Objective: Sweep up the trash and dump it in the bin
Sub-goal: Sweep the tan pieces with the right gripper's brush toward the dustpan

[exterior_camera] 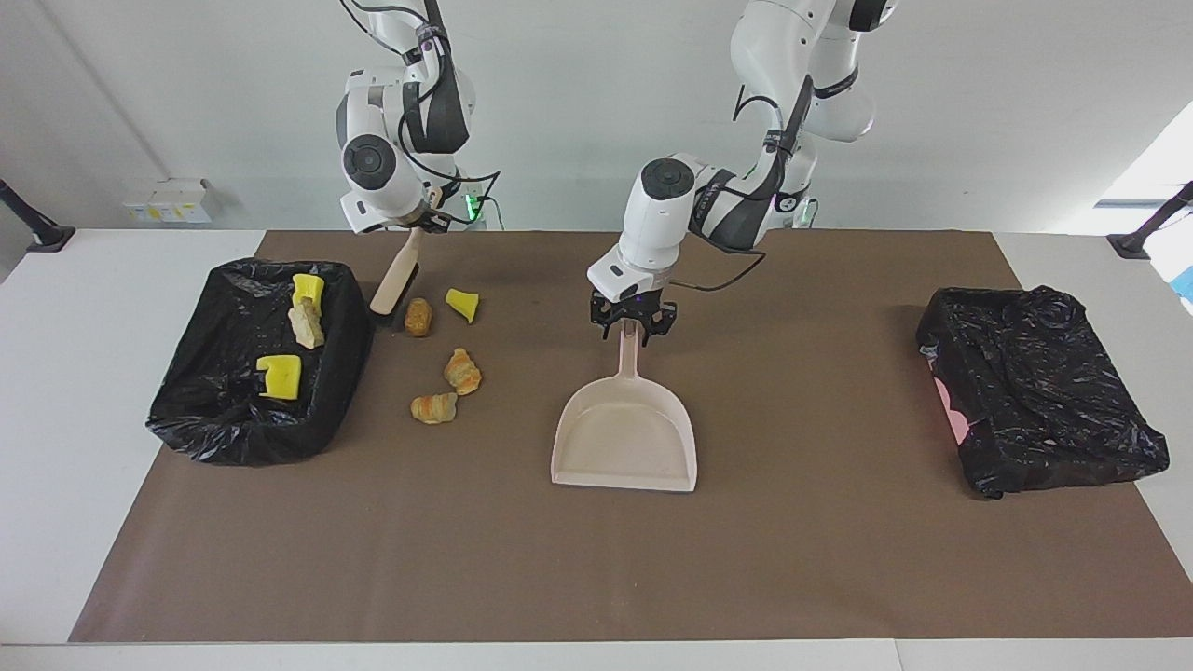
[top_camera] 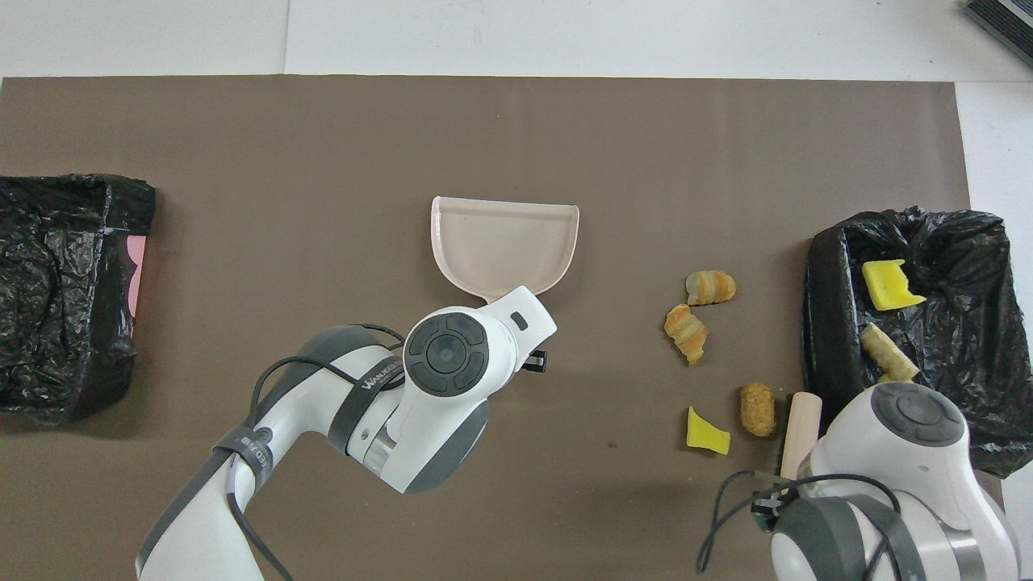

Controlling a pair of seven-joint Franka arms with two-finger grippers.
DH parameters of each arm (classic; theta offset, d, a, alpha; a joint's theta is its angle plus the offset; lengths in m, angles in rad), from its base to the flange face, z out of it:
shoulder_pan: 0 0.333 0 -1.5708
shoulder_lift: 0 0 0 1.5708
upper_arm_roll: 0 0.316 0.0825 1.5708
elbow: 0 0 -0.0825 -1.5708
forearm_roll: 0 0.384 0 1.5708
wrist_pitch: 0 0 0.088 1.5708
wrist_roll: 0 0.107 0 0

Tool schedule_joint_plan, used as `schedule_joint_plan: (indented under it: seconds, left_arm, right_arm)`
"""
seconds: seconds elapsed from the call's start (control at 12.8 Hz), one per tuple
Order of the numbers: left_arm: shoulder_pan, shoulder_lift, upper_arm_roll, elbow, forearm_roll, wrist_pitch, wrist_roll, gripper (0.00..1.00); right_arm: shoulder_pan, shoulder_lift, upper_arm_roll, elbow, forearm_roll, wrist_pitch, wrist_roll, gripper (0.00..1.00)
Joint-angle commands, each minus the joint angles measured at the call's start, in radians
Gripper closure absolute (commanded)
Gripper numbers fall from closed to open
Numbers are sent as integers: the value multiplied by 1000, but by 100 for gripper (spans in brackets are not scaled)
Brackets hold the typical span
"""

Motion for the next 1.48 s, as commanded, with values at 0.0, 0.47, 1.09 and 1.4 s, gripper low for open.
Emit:
schedule_joint_plan:
  seconds: [0.0, 0.47, 1.09, 1.4]
  left_arm:
    - [-7, -5, 17, 18, -5, -4, 13, 69]
    - [19, -40, 27, 29, 64, -85, 100, 100]
    - [281, -146, 25, 28, 66, -262, 827, 100]
    - [329, -155, 27, 20, 66, -299, 1199, 100]
  right_arm:
    - [21, -46, 5, -45, 79, 44, 86, 100]
    - [141, 11, 5, -54, 165, 176, 247, 100]
    - [184, 307, 8, 223, 190, 263, 244, 100]
    - [207, 482, 14, 419, 191, 265, 249, 100]
